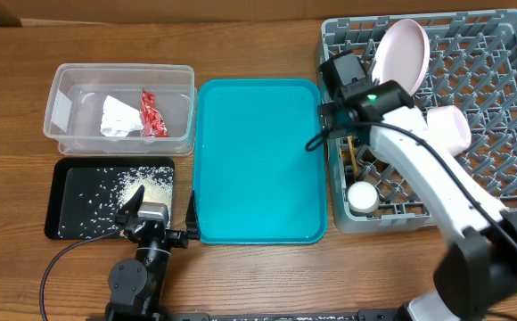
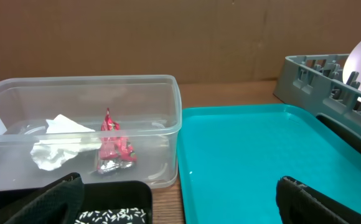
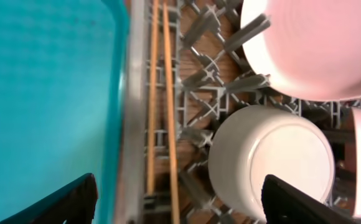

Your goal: Sort waste into correct bins and load items into the dishwasher

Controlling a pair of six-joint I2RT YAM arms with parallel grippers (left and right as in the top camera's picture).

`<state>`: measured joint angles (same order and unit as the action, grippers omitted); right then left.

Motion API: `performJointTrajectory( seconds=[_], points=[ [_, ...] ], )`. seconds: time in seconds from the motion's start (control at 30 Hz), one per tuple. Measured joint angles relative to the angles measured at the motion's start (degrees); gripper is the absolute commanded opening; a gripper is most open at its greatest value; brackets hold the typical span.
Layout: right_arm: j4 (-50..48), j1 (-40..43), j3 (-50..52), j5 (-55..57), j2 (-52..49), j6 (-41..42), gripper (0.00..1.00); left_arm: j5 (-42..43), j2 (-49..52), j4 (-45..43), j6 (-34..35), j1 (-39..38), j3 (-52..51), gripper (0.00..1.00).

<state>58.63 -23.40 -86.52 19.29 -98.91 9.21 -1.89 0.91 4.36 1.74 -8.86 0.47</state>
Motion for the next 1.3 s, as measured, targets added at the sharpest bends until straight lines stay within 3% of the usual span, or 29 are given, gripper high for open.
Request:
performJointTrajectory(
  seconds=[0.13,0.17,0.47,0.7,0.87,1.07,1.3],
  points=[
    [0.4,-2.4,-0.5,-5.7,10.4,0.8,0.88,0.0,0.0,0.0,0.0,0.0,0.0,1.0],
    [0.3,-3.1,-0.7,-6.9,12.9,0.9,1.0,0.0,0.0,0.0,0.0,0.0,0.0,1.0],
    [1.6,-10.5,-3.7,-17.7,38.8,1.3,1.0,0.0,0.0,0.0,0.0,0.0,0.0,1.0],
    [14.9,-10.5,-3.5,-18.4,44.8,1.2,1.0,0.0,0.0,0.0,0.0,0.0,0.0,1.0],
    [18.9,-10.5,-3.4,-15.0,49.2,1.3,1.0,0.0,0.0,0.0,0.0,0.0,0.0,1.0],
    [5.4,-4.1,-0.1,-12.2,56.2,1.2,1.0,0.0,0.0,0.0,0.0,0.0,0.0,1.0],
    [-15.9,10.0,24.5,-13.1,68.8,1.2,1.0,0.0,0.0,0.0,0.0,0.0,0.0,1.0]
  ],
)
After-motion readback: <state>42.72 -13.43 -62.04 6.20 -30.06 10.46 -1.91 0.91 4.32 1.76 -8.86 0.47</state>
